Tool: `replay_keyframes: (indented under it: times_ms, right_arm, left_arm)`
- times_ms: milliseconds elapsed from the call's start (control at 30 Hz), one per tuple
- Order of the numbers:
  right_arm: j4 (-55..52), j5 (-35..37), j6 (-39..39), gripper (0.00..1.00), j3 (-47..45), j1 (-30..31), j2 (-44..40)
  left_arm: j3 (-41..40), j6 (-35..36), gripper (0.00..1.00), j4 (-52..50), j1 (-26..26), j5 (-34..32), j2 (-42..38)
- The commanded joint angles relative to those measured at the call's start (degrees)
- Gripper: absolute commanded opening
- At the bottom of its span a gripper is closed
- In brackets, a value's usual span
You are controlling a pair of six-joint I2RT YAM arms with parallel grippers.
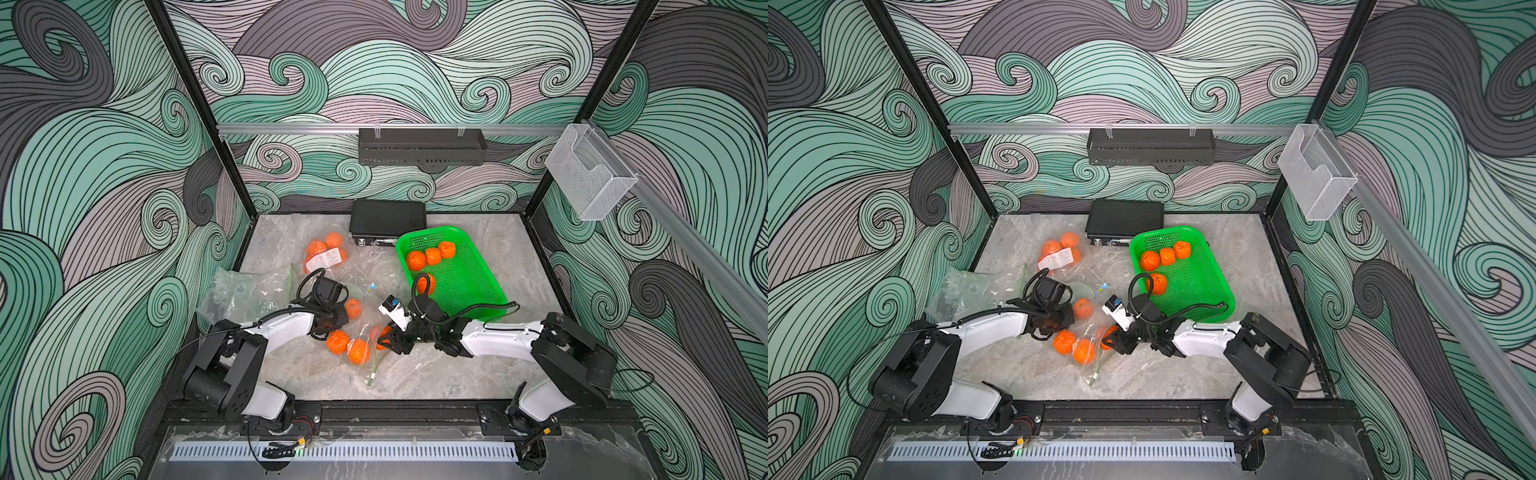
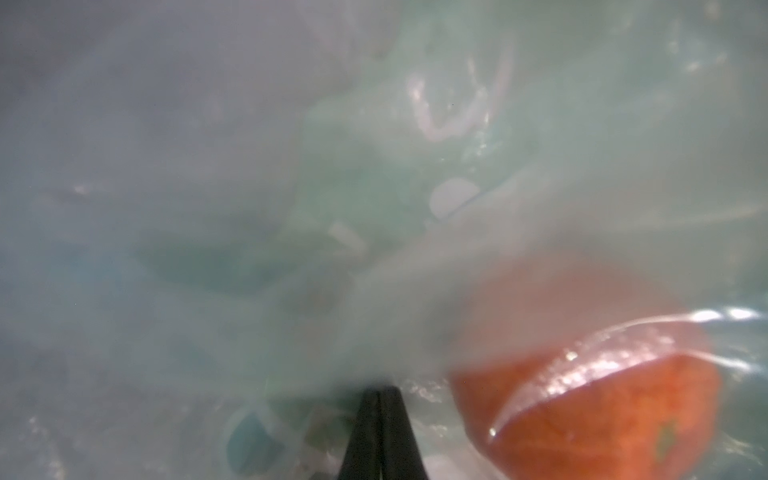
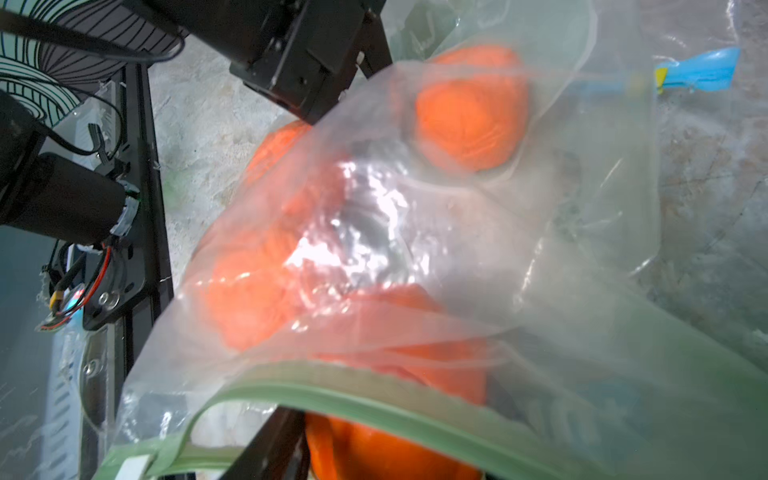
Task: Open the zip-top bag and take out the orange
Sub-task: Pick up the orange from the zipper food storage bag, then place the orange in the basket.
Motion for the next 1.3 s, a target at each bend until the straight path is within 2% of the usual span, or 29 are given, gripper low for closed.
replay_keyframes:
  times_ms: [0, 233, 467, 600, 767, 1033, 1267]
  right_arm:
    - [-5.2, -2.3, -1.1, 0.48, 0.4, -0.1, -3.9]
    - [-14.4, -1.3, -0.7, 0.48, 2.8, -0.8, -10.5]
    - [-20.6, -2.1, -0.4, 0.47, 3.6, -3.8, -17.6]
    - [-23.7, -1.3, -0.9, 0.46, 4.5, -6.4, -23.1]
    - [-26.4, -0.8, 0.7, 0.45, 6.9, -12.3, -27.0]
    - [-27.9, -2.3, 6.4, 0.45, 12.5, -27.7, -24.0]
    - [-25.1, 2.0, 10.7, 0.44, 13.6, -35.6, -15.8]
  left_arm:
    - [-0.8, 0.1, 0.00, -9.1, -0.3, -1.6, 1.2]
    - [1.0, 2.7, 0.00, -9.3, 0.1, -0.5, 2.8]
    - [-1.1, 2.5, 0.00, -2.9, 0.5, 1.7, 2.5]
    - [-2.5, 3.4, 0.00, -1.1, 0.5, 1.4, 0.9]
    - [-3.7, 3.7, 0.00, 0.0, 0.5, 0.2, -0.3]
    - [-5.3, 4.3, 0.00, 2.9, 0.4, 0.8, -2.7]
    - [-6.4, 4.1, 0.00, 4.6, 0.4, 1.7, -2.5]
